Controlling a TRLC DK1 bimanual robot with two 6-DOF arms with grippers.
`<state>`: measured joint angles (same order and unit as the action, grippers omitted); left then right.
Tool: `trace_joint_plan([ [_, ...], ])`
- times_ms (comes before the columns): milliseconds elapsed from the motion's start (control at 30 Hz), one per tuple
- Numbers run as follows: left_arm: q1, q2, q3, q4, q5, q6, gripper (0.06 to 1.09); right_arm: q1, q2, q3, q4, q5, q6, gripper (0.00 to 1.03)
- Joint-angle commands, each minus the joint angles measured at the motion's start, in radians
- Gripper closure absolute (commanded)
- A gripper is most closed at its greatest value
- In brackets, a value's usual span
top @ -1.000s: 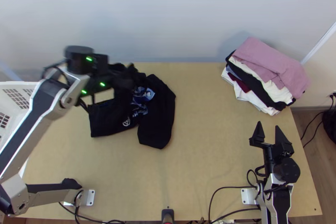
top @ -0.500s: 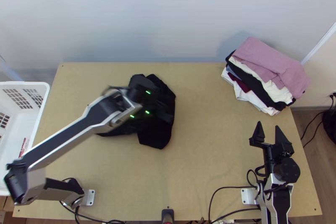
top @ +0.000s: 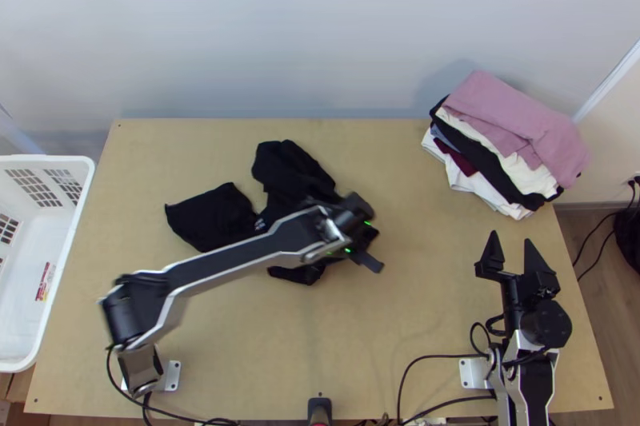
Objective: Fold the t-shirt
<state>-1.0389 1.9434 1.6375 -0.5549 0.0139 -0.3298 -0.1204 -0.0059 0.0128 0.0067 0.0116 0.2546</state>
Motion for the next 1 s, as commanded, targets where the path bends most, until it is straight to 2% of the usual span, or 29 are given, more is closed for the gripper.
trace_joint_plan([
  [0,-0.035,0.075,0.099,0.019,0.001,-0.026,1.05,-0.004,0.004,-0.004,-0.022,0.013,0.011,0.05],
  [167,-0.052,0.167,0.217,0.010,0.003,-0.023,1.05,-0.004,0.004,-0.004,-0.022,0.013,0.011,0.05],
  [200,-0.058,0.180,0.237,0.004,0.003,-0.023,1.01,-0.004,0.004,-0.004,-0.022,0.013,0.011,0.05],
  [233,-0.061,0.187,0.259,0.004,0.003,-0.021,0.87,-0.005,0.004,-0.004,-0.022,0.013,0.011,0.05],
  [300,-0.067,0.190,0.301,-0.011,0.006,-0.017,0.45,-0.004,0.004,-0.004,-0.022,0.013,0.011,0.05],
  [333,-0.067,0.190,0.323,-0.011,0.004,-0.011,0.20,-0.004,0.004,-0.004,-0.022,0.013,0.011,0.05],
  [367,-0.067,0.187,0.351,-0.019,0.004,-0.005,0.09,-0.004,0.004,-0.004,-0.022,0.013,0.011,0.05],
  [567,-0.036,0.132,0.415,-0.056,0.004,0.041,0.10,-0.004,0.004,-0.004,-0.022,0.013,0.011,0.05],
  [767,0.063,0.140,0.413,-0.135,0.003,0.206,0.12,-0.004,0.004,-0.004,-0.022,0.013,0.011,0.05],
  [833,0.096,0.158,0.427,-0.203,0.003,0.229,0.20,-0.004,0.004,-0.004,-0.022,0.013,0.011,0.05],
  [967,0.126,0.184,0.443,-0.358,0.003,0.334,0.22,-0.004,0.004,-0.004,-0.022,0.013,0.011,0.05],
])
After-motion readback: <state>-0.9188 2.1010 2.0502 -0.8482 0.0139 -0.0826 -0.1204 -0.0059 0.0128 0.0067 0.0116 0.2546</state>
